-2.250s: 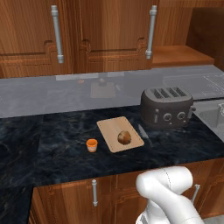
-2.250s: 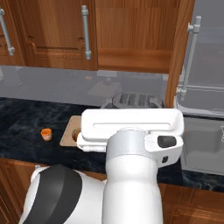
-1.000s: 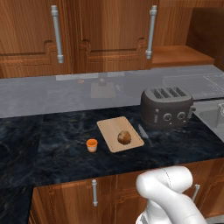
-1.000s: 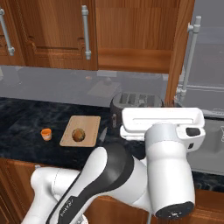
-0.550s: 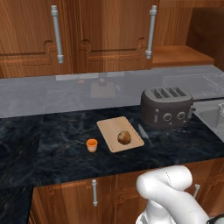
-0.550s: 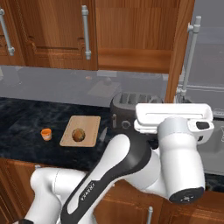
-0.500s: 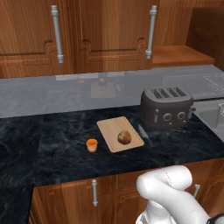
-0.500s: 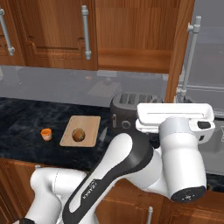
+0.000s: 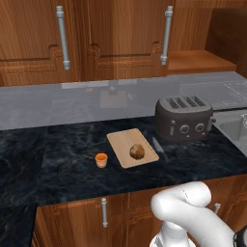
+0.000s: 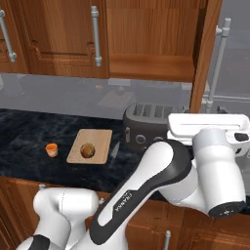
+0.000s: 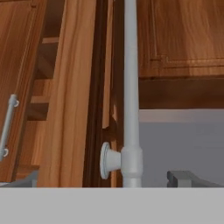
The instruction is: Pick the bread, place it on the cutting board, pick the jam, place it on the counter, and close the cabinet.
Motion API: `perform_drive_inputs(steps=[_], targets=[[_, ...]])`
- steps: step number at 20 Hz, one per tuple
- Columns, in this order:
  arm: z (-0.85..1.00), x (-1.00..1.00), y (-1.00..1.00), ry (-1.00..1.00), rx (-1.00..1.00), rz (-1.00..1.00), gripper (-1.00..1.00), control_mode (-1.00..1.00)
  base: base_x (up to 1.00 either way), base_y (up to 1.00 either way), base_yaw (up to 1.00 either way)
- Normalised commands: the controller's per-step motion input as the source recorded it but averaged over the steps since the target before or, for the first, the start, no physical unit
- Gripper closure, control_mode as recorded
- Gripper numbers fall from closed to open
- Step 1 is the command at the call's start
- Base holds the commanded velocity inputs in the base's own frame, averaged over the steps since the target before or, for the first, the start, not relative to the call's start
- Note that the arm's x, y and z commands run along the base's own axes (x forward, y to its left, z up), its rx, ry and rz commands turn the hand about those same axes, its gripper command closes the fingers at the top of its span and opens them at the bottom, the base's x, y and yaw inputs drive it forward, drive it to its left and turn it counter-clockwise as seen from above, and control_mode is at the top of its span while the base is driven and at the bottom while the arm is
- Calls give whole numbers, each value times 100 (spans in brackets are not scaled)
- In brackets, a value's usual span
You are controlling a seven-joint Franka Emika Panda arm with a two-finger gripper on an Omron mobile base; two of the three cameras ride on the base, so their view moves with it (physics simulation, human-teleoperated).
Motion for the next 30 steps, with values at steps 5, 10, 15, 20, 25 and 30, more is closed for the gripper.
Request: perform_drive_inputs(steps=[5, 10, 15, 20, 25, 30], targets=[[-1, 0, -14, 0, 0, 0, -100, -100, 0, 0, 0], [0, -6, -3, 0, 0, 1, -100, -100, 0, 0, 0], [0, -17, -4, 0, 0, 5, -100, -100, 0, 0, 0], [0, -1, -2, 0, 0, 13, -100, -100, 0, 0, 0], [0, 18, -9, 0, 0, 17, -100, -100, 0, 0, 0], [0, 34, -7, 0, 0, 18, -100, -100, 0, 0, 0]])
